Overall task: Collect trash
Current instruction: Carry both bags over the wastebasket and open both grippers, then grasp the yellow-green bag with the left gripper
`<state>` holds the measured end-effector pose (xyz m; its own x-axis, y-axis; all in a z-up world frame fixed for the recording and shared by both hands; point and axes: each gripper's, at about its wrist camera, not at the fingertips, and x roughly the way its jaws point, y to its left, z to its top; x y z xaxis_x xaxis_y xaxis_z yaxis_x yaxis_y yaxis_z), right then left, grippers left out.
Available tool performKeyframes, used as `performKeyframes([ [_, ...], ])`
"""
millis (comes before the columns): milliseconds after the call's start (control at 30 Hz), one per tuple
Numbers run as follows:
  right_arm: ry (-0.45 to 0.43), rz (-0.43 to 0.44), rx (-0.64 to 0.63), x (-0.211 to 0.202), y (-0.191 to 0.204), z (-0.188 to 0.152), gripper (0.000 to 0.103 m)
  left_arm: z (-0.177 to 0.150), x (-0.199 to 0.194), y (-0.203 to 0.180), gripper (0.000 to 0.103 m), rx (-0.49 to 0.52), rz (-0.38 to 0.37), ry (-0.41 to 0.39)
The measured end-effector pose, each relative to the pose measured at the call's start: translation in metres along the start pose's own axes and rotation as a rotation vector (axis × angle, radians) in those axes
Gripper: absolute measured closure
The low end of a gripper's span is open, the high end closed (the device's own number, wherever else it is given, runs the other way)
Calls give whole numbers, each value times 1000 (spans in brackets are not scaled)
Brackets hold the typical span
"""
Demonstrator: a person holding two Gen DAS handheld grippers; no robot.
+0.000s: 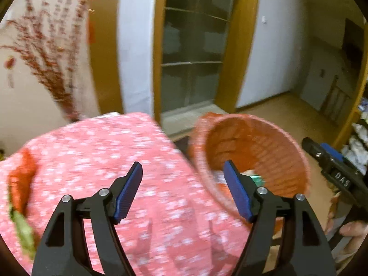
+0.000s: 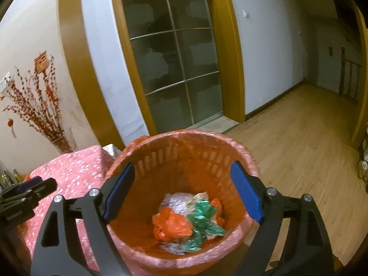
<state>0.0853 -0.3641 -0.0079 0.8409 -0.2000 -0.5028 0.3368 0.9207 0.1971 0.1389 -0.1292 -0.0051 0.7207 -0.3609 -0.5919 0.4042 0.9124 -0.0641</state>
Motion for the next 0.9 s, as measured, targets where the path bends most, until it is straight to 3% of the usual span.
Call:
performKeyframes([
  [333, 48, 158, -74, 2, 68, -17, 20, -31, -52, 96, 28, -99, 286, -52],
  [600, 85, 279, -184, -1, 129, -33, 20, -63, -80, 201, 29, -262, 491, -15],
  [700, 104, 308, -202, 0, 143, -40, 20, -74, -78, 233, 33, -336, 521, 26],
  [900, 132, 334, -238, 2, 164, -48, 20, -88, -64, 252, 43, -401, 474, 84],
])
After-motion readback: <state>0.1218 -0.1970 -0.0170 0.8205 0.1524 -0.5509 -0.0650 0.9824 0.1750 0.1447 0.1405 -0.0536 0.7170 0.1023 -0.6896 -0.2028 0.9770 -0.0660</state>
